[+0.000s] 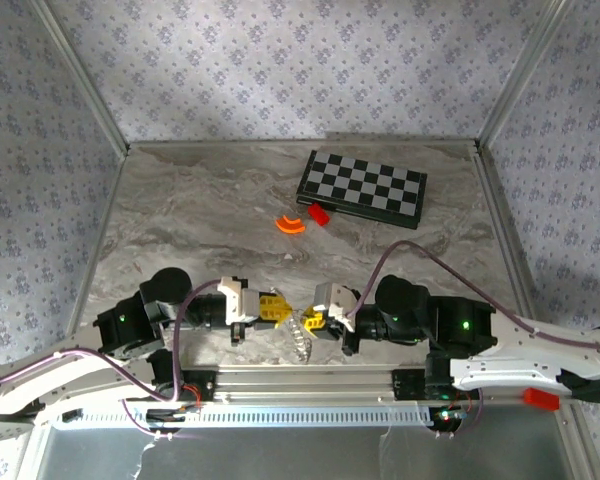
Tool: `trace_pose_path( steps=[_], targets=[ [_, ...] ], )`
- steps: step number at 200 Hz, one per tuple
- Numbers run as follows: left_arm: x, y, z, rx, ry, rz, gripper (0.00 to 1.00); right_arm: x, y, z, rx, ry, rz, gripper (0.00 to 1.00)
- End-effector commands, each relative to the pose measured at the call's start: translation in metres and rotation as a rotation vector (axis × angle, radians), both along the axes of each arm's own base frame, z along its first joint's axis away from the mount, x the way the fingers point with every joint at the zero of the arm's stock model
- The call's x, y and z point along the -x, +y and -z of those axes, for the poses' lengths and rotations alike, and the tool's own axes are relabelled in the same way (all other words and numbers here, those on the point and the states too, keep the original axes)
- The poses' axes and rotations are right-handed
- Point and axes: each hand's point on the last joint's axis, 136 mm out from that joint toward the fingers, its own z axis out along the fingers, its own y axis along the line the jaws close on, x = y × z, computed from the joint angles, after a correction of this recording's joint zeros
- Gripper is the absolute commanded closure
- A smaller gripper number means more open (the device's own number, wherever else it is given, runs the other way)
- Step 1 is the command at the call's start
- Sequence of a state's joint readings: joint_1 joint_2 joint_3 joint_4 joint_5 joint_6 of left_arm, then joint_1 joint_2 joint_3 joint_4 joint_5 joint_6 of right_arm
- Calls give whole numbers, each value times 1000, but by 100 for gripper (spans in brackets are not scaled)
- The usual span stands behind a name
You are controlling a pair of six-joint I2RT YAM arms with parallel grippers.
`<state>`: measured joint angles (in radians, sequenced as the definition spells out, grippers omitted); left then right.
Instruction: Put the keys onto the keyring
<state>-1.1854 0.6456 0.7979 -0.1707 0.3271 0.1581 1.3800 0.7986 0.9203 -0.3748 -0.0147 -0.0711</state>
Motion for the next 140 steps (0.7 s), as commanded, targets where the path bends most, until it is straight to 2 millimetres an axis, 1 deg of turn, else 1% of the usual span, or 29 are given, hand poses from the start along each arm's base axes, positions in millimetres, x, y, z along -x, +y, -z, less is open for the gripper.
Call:
trace_pose_path(
  steps=[1,18,54,86,98,103,120,140],
  targets=[
    [-4,7,-8,-28,-43,-34,100,0,-5,-18,-25,-30,6,100],
    [-5,7,-5,-45,-42,-36,100,-2,-6,-18,-20,-34,15,100],
    [-4,9,-6,-52,-47,-35,100,-7,-11,-20,2,-53,44,100],
    [-6,12,-6,-65,-55,-49,100,-17,-20,-13,103,-95,103,100],
    [-6,13,-5,-72,-55,-51,100,-20,-21,-15,121,-114,120,100],
    [-6,12,-4,-75,-54,-52,100,-21,-24,-10,153,-119,126,100],
    [-7,12,-3,-78,-55,-55,100,-25,-25,-8,194,-147,151,100],
    [-8,11,-3,-77,-55,-57,100,-30,-25,0,260,-177,173,100]
  ],
)
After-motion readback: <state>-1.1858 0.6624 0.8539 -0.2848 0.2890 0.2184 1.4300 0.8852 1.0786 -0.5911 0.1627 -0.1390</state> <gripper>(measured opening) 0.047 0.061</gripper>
